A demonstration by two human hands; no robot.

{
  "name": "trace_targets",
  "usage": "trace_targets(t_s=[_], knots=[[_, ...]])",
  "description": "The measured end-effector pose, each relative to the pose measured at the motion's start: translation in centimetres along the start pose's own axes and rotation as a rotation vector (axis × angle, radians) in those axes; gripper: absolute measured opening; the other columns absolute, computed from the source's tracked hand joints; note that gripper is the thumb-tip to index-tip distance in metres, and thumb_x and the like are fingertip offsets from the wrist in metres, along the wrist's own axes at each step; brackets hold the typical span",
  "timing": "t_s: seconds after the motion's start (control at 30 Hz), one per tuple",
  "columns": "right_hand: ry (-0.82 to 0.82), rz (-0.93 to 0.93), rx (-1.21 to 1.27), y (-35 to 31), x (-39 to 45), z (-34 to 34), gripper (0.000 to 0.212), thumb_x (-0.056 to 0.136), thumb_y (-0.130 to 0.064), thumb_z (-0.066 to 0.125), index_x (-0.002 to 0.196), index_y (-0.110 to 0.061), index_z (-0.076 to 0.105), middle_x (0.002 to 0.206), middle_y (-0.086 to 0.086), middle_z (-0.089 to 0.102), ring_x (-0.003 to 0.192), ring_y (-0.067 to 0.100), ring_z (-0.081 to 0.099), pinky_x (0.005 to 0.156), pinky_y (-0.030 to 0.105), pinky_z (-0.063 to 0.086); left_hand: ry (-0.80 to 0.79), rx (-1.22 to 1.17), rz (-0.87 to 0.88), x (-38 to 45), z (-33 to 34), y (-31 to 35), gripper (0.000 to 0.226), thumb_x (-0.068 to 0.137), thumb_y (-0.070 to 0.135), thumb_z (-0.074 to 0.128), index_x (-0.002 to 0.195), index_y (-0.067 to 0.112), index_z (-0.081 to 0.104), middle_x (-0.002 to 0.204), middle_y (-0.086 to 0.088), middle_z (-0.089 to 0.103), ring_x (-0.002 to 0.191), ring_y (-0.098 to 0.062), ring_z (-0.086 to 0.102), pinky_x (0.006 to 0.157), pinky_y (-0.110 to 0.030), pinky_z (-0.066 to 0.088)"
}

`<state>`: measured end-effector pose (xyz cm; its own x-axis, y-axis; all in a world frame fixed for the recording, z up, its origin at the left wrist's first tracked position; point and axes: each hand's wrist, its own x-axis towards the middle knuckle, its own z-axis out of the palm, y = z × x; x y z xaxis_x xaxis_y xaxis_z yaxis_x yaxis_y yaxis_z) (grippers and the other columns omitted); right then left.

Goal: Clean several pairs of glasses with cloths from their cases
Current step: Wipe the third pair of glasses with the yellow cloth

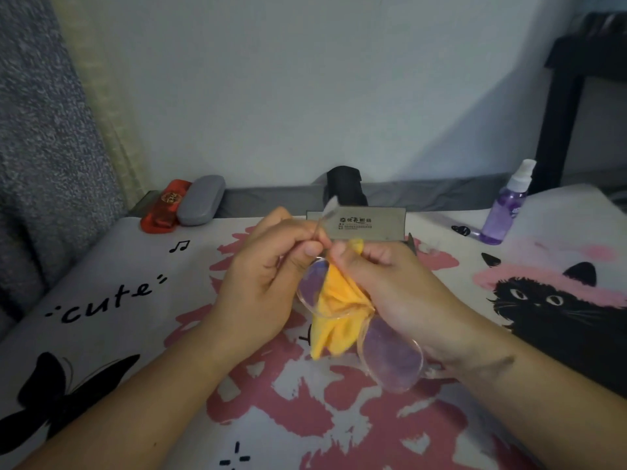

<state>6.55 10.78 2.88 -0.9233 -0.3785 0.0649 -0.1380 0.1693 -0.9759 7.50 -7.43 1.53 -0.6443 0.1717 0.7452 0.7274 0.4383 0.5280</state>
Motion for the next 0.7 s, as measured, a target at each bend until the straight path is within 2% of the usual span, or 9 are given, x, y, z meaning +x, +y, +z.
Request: trace_targets(t_s=[0.1,0.17,0.23,0.33,0.4,0.47,0.53,0.6,0.7], knots=[[0.197,0.070,0.145,-0.2,0.8,-2.4,0.042,0.101,-0.046,0.056,0.082,-0.012,0.071,0.071,-0.001,0.074,0.062,0.012,0.069,0.063,0.027,0.052,0.053,0.046,-0.008,-0.1,-0.6,-0.2,0.016,0.102,0.020,0.049,0.098,0.025,0.064,0.091,-0.001,0.060,0.086,-0.022,0.060,0.074,-0.044,0.050],[0.245,0.038,0.058,0.0,1.5,-4.8,0.040,0.101,-0.045,0.057,0.088,-0.011,0.075,0.088,0.007,0.078,0.084,0.022,0.076,0.081,0.042,0.058,0.091,0.126,0.024,-0.3,-1.0,-0.3,0.016,0.103,0.021,0.049,0.100,0.024,0.064,0.090,-0.004,0.061,0.087,-0.021,0.059,0.075,-0.039,0.050],[0.230,-0.003,0.018,-0.2,1.6,-6.1,0.032,0.104,-0.028,0.056,0.093,-0.002,0.072,0.097,0.013,0.078,0.096,0.029,0.075,0.092,0.049,0.057,0.133,0.217,0.091,-0.2,-1.2,-0.4,0.019,0.105,0.023,0.046,0.099,0.024,0.064,0.090,-0.005,0.060,0.086,-0.018,0.057,0.077,-0.028,0.048],[0.253,-0.062,0.054,-0.4,1.6,-6.9,0.018,0.098,-0.003,0.060,0.115,0.002,0.063,0.102,0.018,0.075,0.094,0.030,0.074,0.085,0.048,0.058,0.192,0.249,0.138,-0.1,-1.2,-0.7,0.023,0.107,0.027,0.043,0.099,0.018,0.063,0.089,-0.010,0.058,0.082,-0.019,0.056,0.074,-0.026,0.046],[0.268,-0.055,0.059,-0.4,1.8,-7.0,0.050,0.093,0.001,0.066,0.139,-0.014,0.050,0.098,0.012,0.076,0.091,0.026,0.075,0.083,0.048,0.060,0.207,0.278,0.130,-0.1,-1.2,-1.0,0.016,0.106,0.022,0.047,0.101,0.017,0.061,0.087,-0.013,0.059,0.082,-0.019,0.055,0.073,-0.029,0.047],[0.260,-0.058,-0.075,-0.4,1.8,-6.9,0.078,0.093,-0.003,0.068,0.153,-0.034,0.029,0.088,0.006,0.078,0.086,0.018,0.075,0.082,0.037,0.058,0.223,0.279,0.116,-0.1,-1.3,-1.2,0.011,0.103,0.013,0.050,0.102,0.018,0.061,0.085,-0.013,0.060,0.083,-0.019,0.054,0.075,-0.027,0.047],[0.232,-0.092,-0.213,-0.4,1.6,-6.8,0.069,0.095,-0.008,0.068,0.147,-0.039,0.035,0.080,0.009,0.075,0.075,0.018,0.074,0.072,0.031,0.056,0.243,0.240,0.081,0.0,-1.5,-1.3,0.012,0.103,0.016,0.050,0.103,0.020,0.061,0.087,-0.012,0.062,0.084,-0.020,0.056,0.078,-0.026,0.048],[0.264,-0.132,-0.360,-0.4,1.5,-6.6,0.035,0.096,-0.016,0.067,0.119,-0.039,0.053,0.073,0.011,0.071,0.066,0.025,0.068,0.061,0.036,0.052,0.257,0.217,0.049,0.1,-1.7,-1.3,0.017,0.106,0.028,0.046,0.103,0.021,0.061,0.090,-0.012,0.063,0.086,-0.021,0.059,0.078,-0.030,0.050],[0.394,-0.144,-0.420,-0.6,1.5,-6.2,0.016,0.098,-0.029,0.063,0.092,-0.033,0.049,0.066,0.005,0.072,0.059,0.018,0.071,0.057,0.035,0.053,0.230,0.207,0.040,0.1,-1.9,-1.2,0.020,0.106,0.031,0.044,0.107,0.022,0.062,0.091,-0.011,0.062,0.088,-0.016,0.059,0.079,-0.027,0.049]])
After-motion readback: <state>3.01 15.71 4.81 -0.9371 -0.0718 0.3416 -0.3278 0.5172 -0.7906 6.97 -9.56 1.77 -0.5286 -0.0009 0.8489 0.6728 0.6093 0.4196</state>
